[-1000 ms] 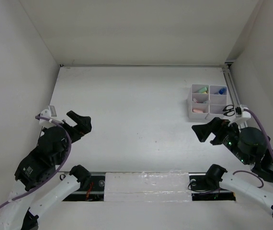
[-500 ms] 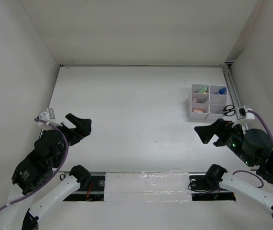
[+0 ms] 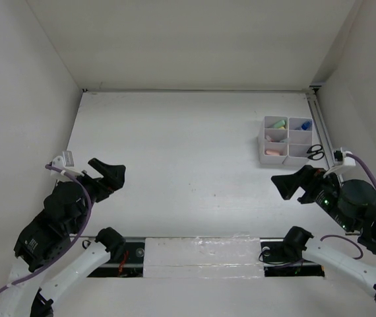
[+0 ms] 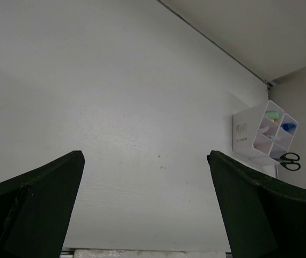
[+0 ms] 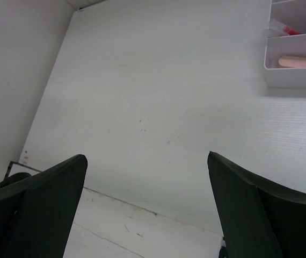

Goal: Sort the stationery into containers
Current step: Reset both arms

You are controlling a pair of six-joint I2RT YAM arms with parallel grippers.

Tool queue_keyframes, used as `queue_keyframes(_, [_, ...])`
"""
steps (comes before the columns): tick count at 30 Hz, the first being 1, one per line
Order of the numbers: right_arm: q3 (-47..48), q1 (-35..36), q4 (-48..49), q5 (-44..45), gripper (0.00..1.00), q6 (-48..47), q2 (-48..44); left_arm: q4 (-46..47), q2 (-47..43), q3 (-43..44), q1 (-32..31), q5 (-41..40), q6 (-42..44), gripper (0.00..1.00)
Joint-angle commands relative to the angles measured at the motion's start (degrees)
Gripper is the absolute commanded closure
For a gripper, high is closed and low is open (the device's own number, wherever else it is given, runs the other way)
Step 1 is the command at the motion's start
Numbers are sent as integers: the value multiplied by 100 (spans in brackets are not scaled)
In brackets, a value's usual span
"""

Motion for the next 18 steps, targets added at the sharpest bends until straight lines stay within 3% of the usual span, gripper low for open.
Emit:
queue_keyframes(1, [198, 47, -71, 126, 0, -23, -58, 54, -44, 33, -6, 40, -11, 0])
queue_keyframes(18, [145, 47, -71, 284, 0, 82, -5, 106, -44, -20, -6, 92, -11, 0])
